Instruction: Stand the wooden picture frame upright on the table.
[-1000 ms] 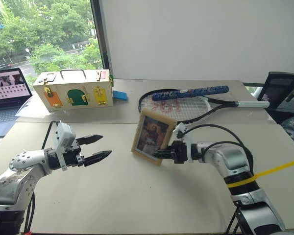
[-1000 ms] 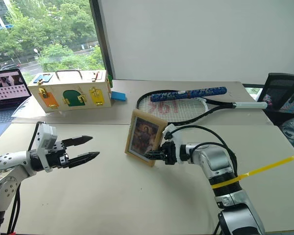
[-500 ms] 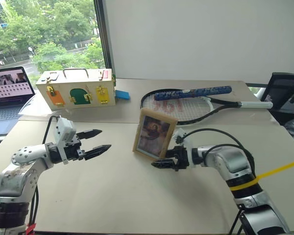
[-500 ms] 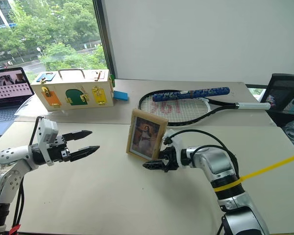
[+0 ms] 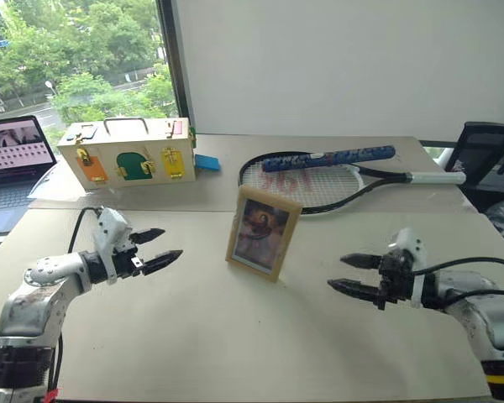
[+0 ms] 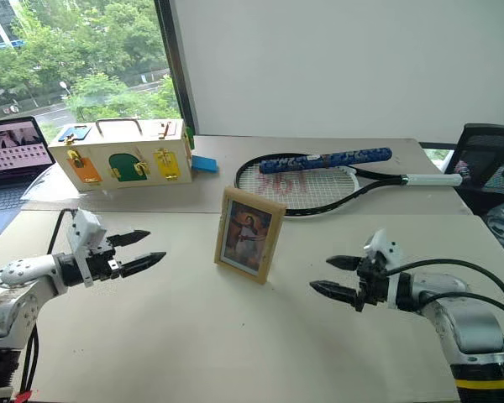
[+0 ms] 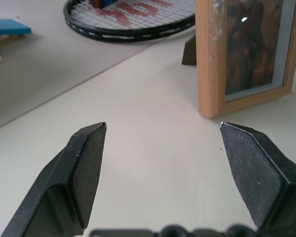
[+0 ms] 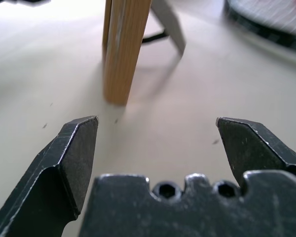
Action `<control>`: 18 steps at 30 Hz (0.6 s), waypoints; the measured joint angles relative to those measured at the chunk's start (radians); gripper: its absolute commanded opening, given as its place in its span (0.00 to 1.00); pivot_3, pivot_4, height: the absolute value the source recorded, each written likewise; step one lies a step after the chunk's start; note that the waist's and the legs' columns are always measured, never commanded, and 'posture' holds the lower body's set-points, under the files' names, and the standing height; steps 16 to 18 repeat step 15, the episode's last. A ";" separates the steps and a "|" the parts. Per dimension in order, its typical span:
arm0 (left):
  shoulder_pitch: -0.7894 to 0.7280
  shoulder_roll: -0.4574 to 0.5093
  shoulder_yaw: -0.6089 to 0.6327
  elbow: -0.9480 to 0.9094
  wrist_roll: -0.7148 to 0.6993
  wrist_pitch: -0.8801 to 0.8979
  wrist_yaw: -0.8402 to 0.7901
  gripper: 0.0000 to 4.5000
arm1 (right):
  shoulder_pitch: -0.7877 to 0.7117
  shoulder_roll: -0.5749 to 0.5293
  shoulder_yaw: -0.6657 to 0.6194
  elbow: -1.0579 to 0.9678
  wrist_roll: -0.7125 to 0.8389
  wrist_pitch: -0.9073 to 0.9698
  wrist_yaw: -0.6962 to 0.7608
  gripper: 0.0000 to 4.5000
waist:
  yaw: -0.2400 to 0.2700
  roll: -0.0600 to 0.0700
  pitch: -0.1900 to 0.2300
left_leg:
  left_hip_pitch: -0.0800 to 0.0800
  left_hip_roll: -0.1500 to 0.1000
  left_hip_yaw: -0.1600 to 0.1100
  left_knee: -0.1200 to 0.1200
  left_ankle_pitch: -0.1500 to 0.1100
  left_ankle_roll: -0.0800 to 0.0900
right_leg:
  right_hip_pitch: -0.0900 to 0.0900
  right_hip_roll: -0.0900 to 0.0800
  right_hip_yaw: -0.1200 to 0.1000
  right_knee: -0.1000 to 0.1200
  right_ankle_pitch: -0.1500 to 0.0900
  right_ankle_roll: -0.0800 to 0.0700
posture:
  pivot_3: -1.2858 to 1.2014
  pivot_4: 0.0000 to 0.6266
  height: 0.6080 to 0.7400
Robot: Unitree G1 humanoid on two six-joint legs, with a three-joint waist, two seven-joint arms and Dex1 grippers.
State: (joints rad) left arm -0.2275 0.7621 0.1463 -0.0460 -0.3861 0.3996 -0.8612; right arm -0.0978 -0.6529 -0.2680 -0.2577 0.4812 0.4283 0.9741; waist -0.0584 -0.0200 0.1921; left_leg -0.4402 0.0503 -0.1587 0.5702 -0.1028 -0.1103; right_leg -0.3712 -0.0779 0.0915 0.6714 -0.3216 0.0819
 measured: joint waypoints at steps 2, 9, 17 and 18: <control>0.031 -0.031 -0.030 0.018 0.070 -0.060 0.045 0.88 | 0.069 0.057 -0.009 -0.034 -0.041 -0.063 -0.071 0.99 | 0.008 0.000 0.000 | 0.000 0.000 0.000 0.000 0.000 0.000 | 0.000 0.000 0.000 -0.001 0.000 0.000 | 0.52 0.24 0.86; 0.067 -0.108 -0.050 0.018 0.091 -0.144 0.067 0.88 | 0.114 0.115 0.028 -0.060 -0.106 -0.100 -0.198 0.99 | 0.012 0.000 0.000 | 0.001 0.000 0.001 0.001 0.001 -0.001 | 0.000 0.000 0.001 0.001 0.001 0.000 | 0.52 0.24 0.86; 0.059 -0.139 -0.051 0.020 0.088 -0.144 0.072 0.88 | 0.114 0.114 0.049 -0.080 -0.109 -0.100 -0.238 0.99 | 0.016 0.000 0.000 | 0.001 0.000 0.001 0.001 0.001 -0.001 | 0.000 0.000 0.001 0.000 0.001 0.000 | 0.52 0.24 0.86; 0.059 -0.139 -0.051 0.020 0.088 -0.144 0.072 0.88 | 0.114 0.114 0.049 -0.080 -0.109 -0.100 -0.238 0.99 | 0.016 0.000 0.000 | 0.001 0.000 0.001 0.001 0.001 -0.001 | 0.000 0.000 0.001 0.000 0.001 0.000 | 0.52 0.24 0.86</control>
